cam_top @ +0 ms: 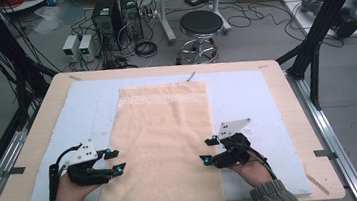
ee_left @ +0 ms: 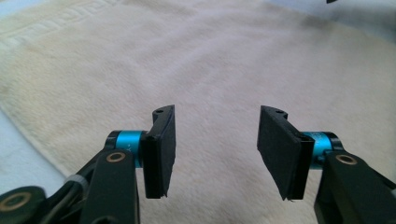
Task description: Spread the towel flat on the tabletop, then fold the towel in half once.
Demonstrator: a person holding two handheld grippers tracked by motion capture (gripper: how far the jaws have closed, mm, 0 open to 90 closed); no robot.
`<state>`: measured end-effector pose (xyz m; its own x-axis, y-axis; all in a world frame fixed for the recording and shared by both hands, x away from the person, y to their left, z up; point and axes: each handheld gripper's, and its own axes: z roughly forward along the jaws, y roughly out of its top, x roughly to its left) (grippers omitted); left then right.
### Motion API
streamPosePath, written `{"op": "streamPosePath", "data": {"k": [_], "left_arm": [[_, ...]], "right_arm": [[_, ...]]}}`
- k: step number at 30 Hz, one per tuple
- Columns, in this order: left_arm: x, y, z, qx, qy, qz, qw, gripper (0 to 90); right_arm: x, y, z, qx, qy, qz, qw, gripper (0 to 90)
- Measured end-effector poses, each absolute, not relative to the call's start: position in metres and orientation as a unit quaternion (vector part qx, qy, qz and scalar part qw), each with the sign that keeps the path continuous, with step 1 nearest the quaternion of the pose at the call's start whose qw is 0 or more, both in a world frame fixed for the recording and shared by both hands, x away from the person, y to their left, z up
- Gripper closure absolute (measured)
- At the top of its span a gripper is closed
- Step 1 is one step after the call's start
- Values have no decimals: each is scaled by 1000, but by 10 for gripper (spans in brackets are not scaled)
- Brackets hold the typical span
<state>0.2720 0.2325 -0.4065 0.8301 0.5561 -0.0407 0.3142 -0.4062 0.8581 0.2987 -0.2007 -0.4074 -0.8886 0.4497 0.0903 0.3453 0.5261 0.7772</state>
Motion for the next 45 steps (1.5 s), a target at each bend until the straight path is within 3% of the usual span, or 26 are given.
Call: {"op": "streamPosePath", "data": {"k": [7, 32, 45], "left_arm": [[284, 234, -399, 819, 290, 146, 473, 331], [309, 243, -384, 813, 309, 165, 464, 328], [367, 247, -348, 792, 341, 190, 469, 341]], "right_arm": [[318, -199, -390, 239, 868, 427, 83, 299], [338, -206, -383, 256, 864, 423, 90, 273], [394, -207, -349, 266, 862, 415, 115, 270]]}}
